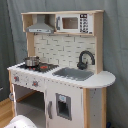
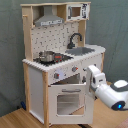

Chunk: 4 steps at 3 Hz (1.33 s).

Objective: Play with the kitchen

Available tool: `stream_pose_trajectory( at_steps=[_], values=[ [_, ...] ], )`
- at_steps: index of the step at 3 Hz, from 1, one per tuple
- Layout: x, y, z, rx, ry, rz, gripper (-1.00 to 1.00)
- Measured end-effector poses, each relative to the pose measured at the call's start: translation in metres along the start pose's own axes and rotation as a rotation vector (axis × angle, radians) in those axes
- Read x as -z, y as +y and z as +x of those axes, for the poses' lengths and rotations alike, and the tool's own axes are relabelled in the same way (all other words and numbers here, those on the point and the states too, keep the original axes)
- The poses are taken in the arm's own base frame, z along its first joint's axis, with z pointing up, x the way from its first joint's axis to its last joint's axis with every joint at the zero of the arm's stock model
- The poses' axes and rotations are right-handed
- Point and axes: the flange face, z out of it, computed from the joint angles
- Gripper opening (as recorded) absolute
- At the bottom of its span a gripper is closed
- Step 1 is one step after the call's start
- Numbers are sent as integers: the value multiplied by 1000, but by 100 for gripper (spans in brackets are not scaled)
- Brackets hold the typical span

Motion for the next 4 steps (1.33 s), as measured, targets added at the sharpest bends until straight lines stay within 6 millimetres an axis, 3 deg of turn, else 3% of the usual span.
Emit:
stream_pose_trajectory(
  at_steps=[2, 4],
  values=[
    [-7, 45, 27, 173, -11, -10, 100],
    [-21, 78, 38, 336, -50, 1, 100]
  ],
)
